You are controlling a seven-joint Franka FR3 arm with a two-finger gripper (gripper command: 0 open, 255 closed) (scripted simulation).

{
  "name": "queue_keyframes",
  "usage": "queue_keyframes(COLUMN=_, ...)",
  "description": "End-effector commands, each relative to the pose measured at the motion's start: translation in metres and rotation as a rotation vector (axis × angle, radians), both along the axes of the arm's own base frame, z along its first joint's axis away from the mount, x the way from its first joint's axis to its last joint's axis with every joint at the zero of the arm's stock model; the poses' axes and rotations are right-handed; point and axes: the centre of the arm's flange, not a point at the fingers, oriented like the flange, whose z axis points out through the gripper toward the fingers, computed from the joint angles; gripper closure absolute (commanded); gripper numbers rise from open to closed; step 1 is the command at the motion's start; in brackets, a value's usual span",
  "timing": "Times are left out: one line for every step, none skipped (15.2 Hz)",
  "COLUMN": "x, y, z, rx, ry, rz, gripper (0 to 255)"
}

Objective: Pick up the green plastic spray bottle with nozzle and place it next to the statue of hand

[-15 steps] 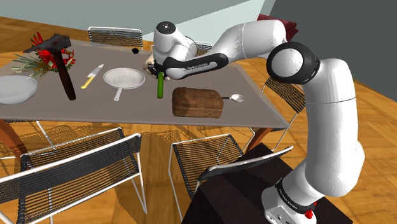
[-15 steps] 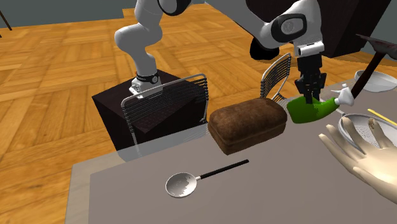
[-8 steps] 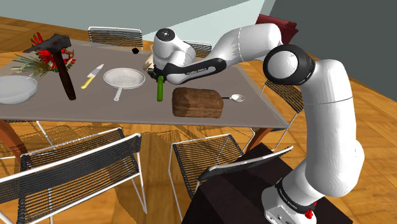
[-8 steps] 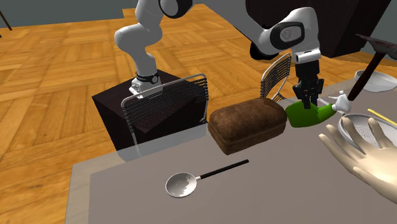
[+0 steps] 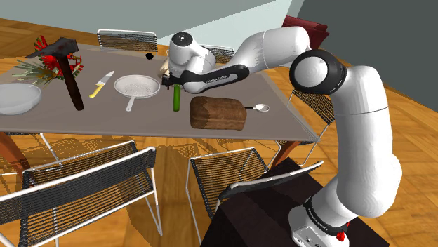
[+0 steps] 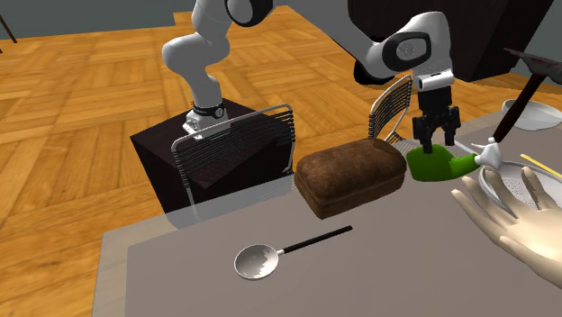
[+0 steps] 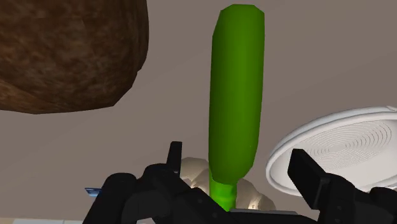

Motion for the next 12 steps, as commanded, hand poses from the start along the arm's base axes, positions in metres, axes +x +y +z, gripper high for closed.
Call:
queue_keyframes(x=0.0, y=0.0, z=0.0, rx=0.0, ry=0.001, rz=0.0, gripper=0)
queue_keyframes(x=0.0, y=0.0, z=0.0, rx=0.0, ry=0.001, rz=0.0, gripper=0)
queue_keyframes(x=-0.001, y=0.0, z=0.0, rx=0.0, ry=0.001, rz=0.0, gripper=0)
queue_keyframes(x=-0.007, y=0.003, z=0.011, rx=0.0, ry=0.001, rz=0.0, gripper=0)
queue_keyframes(x=-0.013, y=0.006, z=0.023, rx=0.0, ry=0.001, rz=0.0, gripper=0)
queue_keyframes(x=-0.019, y=0.009, z=0.034, rx=0.0, ry=0.001, rz=0.0, gripper=0)
queue_keyframes(x=-0.023, y=0.011, z=0.043, rx=0.0, ry=0.001, rz=0.0, gripper=0)
queue_keyframes(x=-0.023, y=0.011, z=0.043, rx=0.0, ry=0.001, rz=0.0, gripper=0)
queue_keyframes(x=-0.023, y=0.011, z=0.043, rx=0.0, ry=0.001, rz=0.0, gripper=0)
queue_keyframes(x=-0.023, y=0.011, z=0.043, rx=0.0, ry=0.001, rz=0.0, gripper=0)
queue_keyframes(x=-0.023, y=0.011, z=0.043, rx=0.0, ry=0.001, rz=0.0, gripper=0)
queue_keyframes(x=-0.023, y=0.011, z=0.043, rx=0.0, ry=0.001, rz=0.0, gripper=0)
